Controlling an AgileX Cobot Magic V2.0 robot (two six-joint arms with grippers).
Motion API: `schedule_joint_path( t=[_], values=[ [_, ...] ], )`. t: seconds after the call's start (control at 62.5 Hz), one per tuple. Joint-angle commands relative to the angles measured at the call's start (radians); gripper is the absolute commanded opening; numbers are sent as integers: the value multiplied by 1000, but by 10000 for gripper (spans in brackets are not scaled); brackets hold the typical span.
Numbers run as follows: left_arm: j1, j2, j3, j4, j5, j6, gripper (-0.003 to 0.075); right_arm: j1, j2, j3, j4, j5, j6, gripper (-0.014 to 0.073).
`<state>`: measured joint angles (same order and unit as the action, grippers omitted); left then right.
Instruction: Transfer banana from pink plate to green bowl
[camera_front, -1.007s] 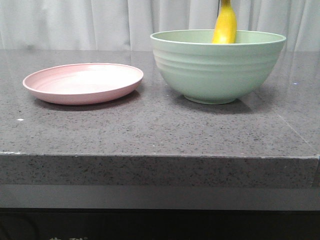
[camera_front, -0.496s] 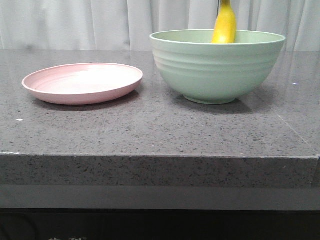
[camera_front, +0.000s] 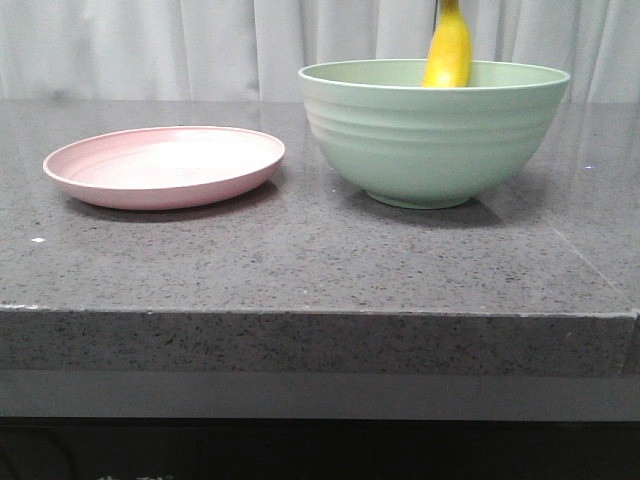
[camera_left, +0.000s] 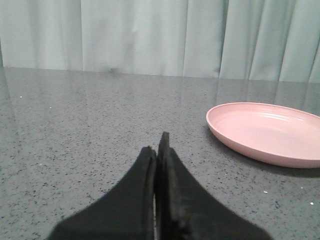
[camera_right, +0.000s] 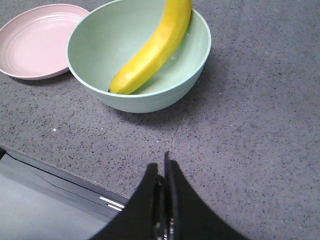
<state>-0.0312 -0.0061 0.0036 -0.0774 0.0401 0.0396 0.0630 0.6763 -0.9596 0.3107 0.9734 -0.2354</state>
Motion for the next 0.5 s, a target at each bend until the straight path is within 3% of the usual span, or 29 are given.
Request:
schedule_joint_path(
  t=[0.0,0.48],
  values=[
    [8,-26,6,0,-86,-8,-18,-3,-2,-21,20,-60,1,-68],
    [-54,-26,6,2,-140,-8,-18,-3,-2,-21,20,-60,1,-68]
  ],
)
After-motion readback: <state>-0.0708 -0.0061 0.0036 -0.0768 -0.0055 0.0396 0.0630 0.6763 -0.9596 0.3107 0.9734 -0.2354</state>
